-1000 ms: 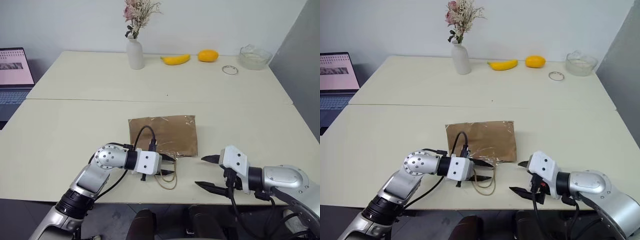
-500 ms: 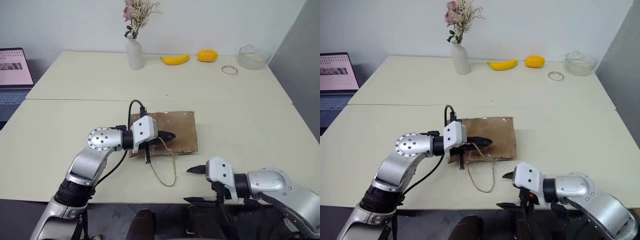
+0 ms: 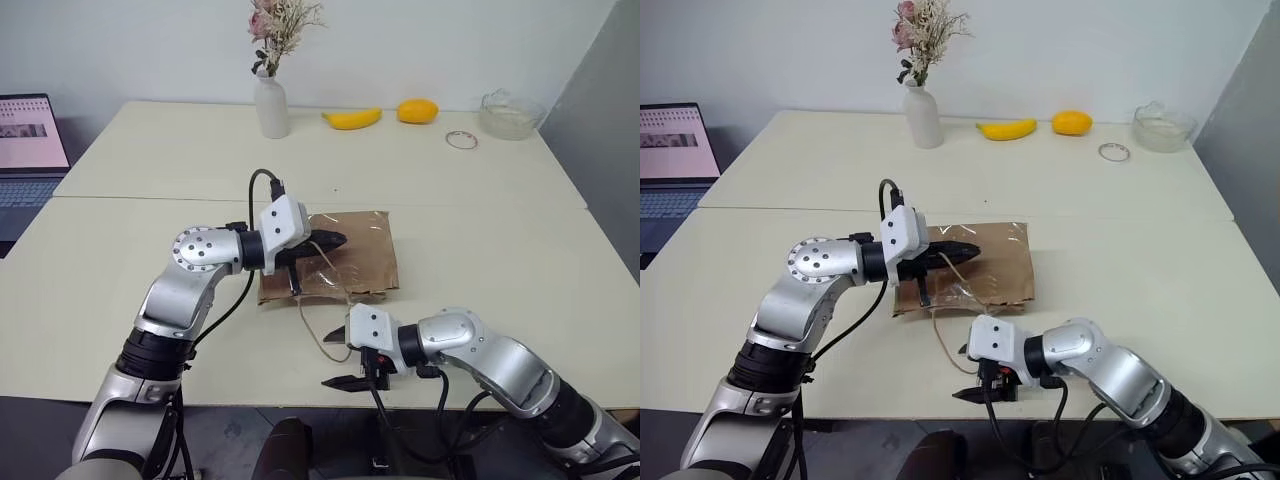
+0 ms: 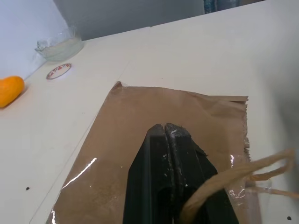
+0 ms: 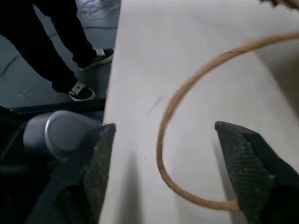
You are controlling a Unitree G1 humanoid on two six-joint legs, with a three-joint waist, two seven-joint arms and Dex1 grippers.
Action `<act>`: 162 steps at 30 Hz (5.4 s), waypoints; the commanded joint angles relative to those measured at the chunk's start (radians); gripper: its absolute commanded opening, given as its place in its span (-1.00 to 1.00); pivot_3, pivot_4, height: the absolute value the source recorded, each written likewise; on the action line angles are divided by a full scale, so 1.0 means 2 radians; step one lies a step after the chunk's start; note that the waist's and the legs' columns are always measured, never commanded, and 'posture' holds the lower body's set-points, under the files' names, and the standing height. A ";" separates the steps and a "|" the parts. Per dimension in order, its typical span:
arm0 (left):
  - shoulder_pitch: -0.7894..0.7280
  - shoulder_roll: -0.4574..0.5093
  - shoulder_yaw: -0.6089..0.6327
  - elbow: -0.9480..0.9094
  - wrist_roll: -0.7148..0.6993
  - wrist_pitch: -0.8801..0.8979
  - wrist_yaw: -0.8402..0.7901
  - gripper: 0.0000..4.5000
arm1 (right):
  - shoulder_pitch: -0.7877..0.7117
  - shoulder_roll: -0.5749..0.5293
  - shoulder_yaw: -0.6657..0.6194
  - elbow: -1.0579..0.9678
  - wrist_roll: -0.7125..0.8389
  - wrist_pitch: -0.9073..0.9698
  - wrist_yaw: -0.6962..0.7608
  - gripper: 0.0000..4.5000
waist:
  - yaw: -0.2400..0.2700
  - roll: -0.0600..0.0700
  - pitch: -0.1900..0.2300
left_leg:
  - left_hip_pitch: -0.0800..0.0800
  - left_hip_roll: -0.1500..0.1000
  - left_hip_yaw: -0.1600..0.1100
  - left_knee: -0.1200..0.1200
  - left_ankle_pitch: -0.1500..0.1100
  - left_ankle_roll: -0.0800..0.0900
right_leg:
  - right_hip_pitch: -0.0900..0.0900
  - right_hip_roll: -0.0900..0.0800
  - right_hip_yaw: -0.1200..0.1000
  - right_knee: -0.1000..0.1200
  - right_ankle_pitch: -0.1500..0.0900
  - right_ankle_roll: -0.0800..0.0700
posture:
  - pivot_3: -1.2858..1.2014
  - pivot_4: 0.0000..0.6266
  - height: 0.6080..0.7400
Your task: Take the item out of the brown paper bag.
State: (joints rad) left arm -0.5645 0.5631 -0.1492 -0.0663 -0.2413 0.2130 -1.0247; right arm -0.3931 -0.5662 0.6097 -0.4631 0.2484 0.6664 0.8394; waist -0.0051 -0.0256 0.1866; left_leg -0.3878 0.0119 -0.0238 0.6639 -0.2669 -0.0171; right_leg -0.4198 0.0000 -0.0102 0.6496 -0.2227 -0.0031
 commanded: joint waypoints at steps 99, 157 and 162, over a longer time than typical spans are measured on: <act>-0.200 -0.043 0.095 0.069 -0.112 0.114 0.049 -1.00 | -0.295 0.171 0.088 0.419 -0.370 -0.191 -0.096 0.98 | -0.012 -0.001 -0.001 | 0.002 -0.001 0.000 0.000 0.000 0.000 | -0.001 -0.001 0.001 0.005 -0.001 -0.001 | 0.03 -0.52 1.00; -0.194 -0.037 0.089 0.125 -0.054 0.055 0.052 -1.00 | -0.100 -0.190 -0.223 0.229 -0.198 -0.188 0.056 0.36 | -0.013 -0.001 0.000 | 0.002 0.000 0.004 -0.001 0.000 0.000 | -0.001 -0.002 0.001 0.004 -0.001 -0.001 | 0.03 -0.52 1.00; -0.193 -0.036 0.090 0.123 -0.053 0.055 0.051 -1.00 | -0.091 -0.192 -0.202 0.264 -0.219 -0.218 0.059 0.51 | -0.013 0.000 0.001 | 0.002 0.000 0.005 -0.001 0.000 0.000 | -0.002 -0.001 0.002 0.004 -0.001 -0.001 | 0.03 -0.52 1.00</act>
State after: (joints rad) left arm -0.9336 0.4832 0.0239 0.1991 -0.3485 0.3393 -0.9254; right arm -0.5559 -0.9326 0.2290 0.0856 -0.1748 0.2689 0.9605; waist -0.0306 -0.0261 0.1879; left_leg -0.3845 0.0119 -0.0136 0.6627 -0.2665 -0.0176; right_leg -0.4231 -0.0023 -0.0067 0.6574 -0.2241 -0.0048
